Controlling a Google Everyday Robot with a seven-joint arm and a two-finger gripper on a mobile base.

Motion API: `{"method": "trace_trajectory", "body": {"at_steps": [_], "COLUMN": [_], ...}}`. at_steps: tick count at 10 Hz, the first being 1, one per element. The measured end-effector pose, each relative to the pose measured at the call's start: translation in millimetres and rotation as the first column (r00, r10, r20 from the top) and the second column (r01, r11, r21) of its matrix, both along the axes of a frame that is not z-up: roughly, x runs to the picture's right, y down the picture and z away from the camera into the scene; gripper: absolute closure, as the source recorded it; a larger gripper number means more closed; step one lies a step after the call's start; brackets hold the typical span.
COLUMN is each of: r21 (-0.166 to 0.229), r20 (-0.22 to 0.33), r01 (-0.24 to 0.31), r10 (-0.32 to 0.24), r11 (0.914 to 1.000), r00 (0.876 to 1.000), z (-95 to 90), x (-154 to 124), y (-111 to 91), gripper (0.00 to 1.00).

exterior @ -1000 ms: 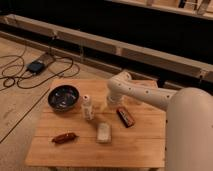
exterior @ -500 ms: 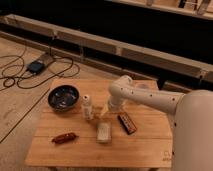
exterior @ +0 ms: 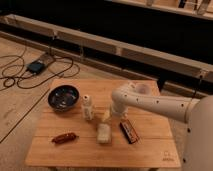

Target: Push the eraser across the table

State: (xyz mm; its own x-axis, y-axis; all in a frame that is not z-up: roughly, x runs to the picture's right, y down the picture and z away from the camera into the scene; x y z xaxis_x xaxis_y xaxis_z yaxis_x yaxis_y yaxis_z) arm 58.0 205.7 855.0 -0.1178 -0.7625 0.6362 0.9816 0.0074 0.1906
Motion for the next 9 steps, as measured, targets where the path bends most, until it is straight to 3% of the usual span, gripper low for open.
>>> {"method": "trace_trajectory", "body": {"at_steps": [9], "r21": [-0.034], "r20": [-0.087], "r01": [-0.093], "r10": [0.09], "r11": [0.9951], "r00": [0.992], "z": [-41.8], "x": [15], "y": [47], "gripper": [0.2]}}
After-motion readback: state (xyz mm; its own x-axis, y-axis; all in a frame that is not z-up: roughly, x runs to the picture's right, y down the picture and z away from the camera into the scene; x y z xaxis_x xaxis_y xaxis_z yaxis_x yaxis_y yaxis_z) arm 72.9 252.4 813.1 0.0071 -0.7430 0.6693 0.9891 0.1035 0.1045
